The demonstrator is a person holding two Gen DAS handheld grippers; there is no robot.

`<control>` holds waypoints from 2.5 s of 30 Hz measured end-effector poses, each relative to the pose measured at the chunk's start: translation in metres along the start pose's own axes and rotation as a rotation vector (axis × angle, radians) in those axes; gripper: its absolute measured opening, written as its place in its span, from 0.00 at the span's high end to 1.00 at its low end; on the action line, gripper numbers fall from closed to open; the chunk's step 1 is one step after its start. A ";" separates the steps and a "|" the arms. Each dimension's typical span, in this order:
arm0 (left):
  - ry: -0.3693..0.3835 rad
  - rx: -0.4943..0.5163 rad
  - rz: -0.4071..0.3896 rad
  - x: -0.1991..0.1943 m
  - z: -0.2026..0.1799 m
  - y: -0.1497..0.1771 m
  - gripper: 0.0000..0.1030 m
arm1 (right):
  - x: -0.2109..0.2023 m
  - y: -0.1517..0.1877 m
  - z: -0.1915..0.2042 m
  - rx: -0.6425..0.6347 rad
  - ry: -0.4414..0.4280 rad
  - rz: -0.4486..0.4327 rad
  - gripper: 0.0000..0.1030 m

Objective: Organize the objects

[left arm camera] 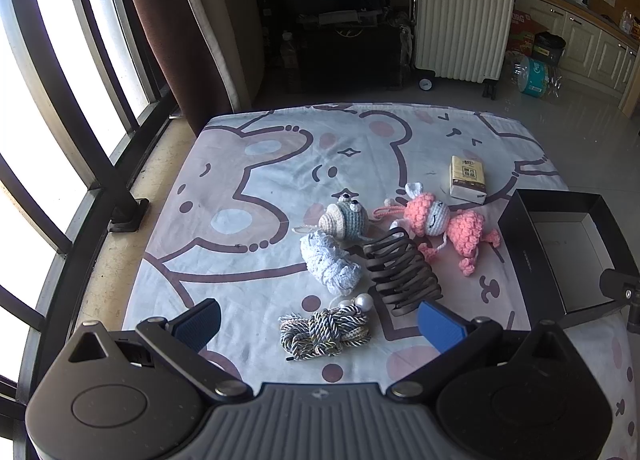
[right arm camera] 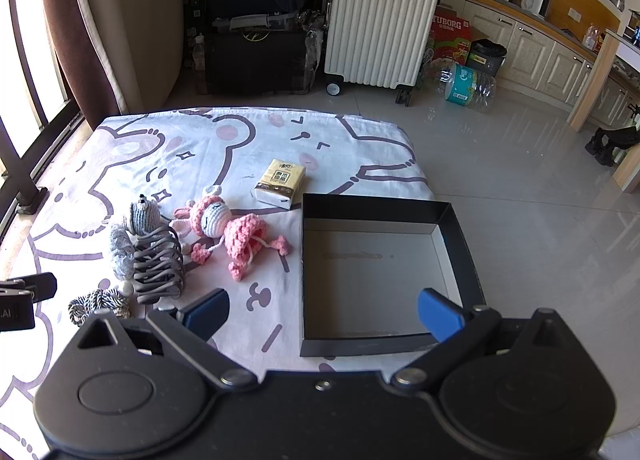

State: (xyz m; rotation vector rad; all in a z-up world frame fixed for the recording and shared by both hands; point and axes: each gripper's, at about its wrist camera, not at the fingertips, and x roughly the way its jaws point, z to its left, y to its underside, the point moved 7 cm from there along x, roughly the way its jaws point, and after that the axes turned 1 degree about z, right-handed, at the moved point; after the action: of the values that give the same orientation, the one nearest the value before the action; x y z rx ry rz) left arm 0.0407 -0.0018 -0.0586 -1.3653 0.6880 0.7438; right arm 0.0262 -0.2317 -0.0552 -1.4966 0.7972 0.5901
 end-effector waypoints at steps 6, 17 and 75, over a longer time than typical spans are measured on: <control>0.002 0.001 0.001 0.000 0.001 0.000 0.00 | 0.000 0.001 0.000 0.000 -0.001 0.001 0.01; 0.003 0.001 0.002 0.000 0.000 -0.001 0.00 | 0.001 0.001 0.001 0.000 0.000 0.002 0.01; 0.013 0.025 -0.005 0.003 -0.008 0.002 0.00 | 0.002 0.001 0.001 -0.001 -0.005 0.010 0.01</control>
State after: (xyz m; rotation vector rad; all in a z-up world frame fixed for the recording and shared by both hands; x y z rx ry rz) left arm 0.0406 -0.0097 -0.0634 -1.3492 0.7020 0.7209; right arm 0.0271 -0.2305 -0.0572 -1.4922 0.8007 0.6014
